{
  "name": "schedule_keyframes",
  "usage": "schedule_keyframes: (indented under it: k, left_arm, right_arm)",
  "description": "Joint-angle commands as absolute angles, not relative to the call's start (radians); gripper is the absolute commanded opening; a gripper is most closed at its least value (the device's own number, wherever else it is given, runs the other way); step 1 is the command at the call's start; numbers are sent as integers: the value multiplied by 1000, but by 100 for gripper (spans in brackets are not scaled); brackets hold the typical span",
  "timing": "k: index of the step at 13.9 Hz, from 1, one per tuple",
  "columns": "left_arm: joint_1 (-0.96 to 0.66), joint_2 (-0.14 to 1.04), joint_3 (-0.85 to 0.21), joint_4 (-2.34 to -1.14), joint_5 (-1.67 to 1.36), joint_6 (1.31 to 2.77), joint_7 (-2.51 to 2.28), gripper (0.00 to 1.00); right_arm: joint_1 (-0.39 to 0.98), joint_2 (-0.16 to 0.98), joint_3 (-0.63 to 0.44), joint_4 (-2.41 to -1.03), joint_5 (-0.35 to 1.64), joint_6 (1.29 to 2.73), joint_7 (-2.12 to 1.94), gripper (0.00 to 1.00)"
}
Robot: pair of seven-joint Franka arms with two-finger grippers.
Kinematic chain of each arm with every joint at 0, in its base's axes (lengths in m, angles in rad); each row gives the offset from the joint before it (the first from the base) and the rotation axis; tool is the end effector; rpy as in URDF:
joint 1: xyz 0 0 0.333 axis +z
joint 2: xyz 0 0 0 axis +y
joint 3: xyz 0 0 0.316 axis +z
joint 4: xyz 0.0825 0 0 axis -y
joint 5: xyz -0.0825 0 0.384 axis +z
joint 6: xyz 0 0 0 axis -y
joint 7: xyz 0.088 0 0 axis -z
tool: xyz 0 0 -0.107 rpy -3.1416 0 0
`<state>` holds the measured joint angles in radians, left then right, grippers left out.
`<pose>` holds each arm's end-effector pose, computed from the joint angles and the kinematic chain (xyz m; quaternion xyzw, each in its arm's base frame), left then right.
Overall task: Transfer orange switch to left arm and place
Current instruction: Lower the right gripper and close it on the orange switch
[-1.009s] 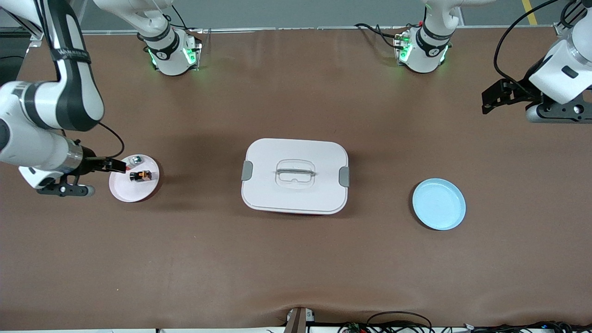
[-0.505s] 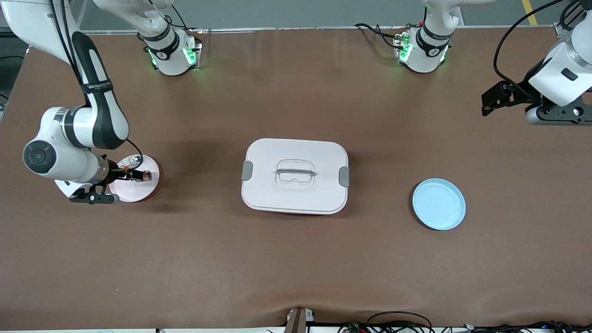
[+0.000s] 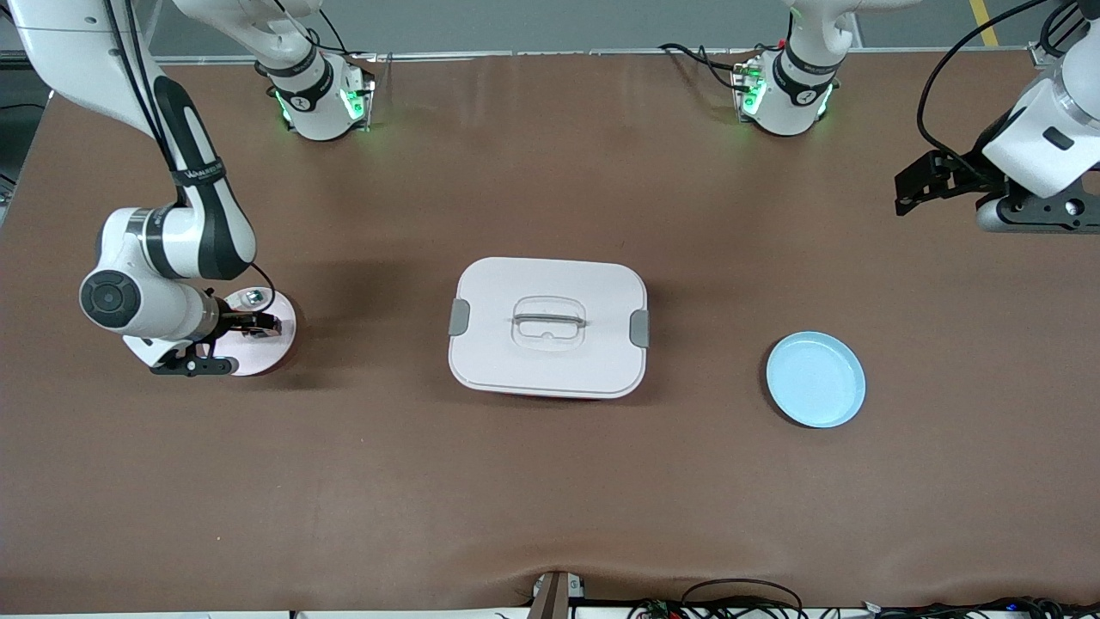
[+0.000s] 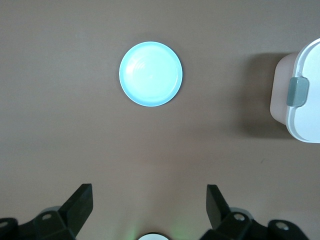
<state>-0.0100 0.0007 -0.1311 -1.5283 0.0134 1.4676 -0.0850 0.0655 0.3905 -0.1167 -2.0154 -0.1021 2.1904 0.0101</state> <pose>0.5390 -0.0750 0.6352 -0.9991 0.0275 0.0297 0.0101 0.5780 -0.0323 0.2429 0.9924 0.0054 -0.1079 0.0584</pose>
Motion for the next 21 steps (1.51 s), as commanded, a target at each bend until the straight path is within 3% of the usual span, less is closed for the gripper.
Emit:
schedule_keyframes:
  k: [1, 21]
  left_arm:
    - [-5, 2, -137, -1516, 14, 1465, -94, 100]
    - [-12, 8, -137, -1514, 15, 1471, -94, 100]
  right_arm:
    - [61, 410, -112, -2023, -121, 2207, 9, 100]
    - [55, 474, -112, -2106, -123, 2359, -35, 100]
